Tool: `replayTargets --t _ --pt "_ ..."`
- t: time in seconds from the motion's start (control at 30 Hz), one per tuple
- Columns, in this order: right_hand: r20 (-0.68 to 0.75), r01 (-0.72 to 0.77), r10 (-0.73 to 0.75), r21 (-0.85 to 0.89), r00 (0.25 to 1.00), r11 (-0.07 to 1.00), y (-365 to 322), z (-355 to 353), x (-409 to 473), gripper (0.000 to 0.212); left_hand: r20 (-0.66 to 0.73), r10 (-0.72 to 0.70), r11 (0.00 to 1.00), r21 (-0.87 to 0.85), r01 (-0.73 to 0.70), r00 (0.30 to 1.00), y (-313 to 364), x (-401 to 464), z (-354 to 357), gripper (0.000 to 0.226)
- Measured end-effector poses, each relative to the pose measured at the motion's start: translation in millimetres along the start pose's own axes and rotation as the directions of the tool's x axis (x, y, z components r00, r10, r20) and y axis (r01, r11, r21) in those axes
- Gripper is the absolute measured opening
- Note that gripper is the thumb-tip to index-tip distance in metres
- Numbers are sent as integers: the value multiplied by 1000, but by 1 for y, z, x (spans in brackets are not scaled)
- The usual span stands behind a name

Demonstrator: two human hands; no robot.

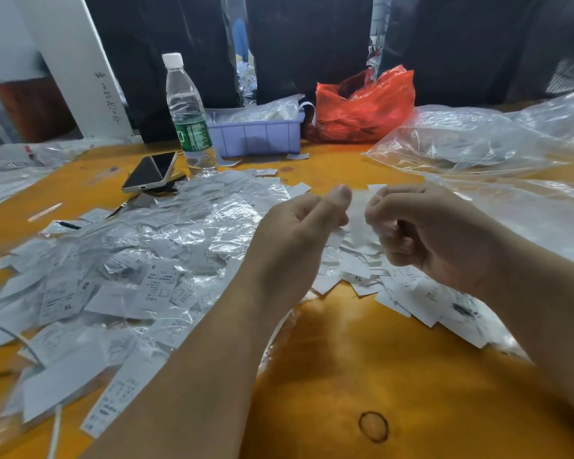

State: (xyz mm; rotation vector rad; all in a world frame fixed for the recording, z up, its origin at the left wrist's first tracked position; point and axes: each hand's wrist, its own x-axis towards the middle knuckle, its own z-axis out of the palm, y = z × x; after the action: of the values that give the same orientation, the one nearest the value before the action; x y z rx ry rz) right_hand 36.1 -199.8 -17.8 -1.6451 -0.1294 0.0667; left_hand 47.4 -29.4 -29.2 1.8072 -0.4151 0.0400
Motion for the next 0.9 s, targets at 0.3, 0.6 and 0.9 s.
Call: replayTargets --t 0.3,0.6,0.9 --pt "-31 7 -4 114 1000 993 1 2 0 18 37 47 996 75 -50 998 -1 -2 3 14" --pt "-69 3 19 306 997 952 5 3 3 7 -7 18 991 -129 -19 1000 -6 0 1 19" --pt "-215 67 15 369 977 927 2 0 3 9 8 -41 995 -95 42 999 -7 2 -1 48"
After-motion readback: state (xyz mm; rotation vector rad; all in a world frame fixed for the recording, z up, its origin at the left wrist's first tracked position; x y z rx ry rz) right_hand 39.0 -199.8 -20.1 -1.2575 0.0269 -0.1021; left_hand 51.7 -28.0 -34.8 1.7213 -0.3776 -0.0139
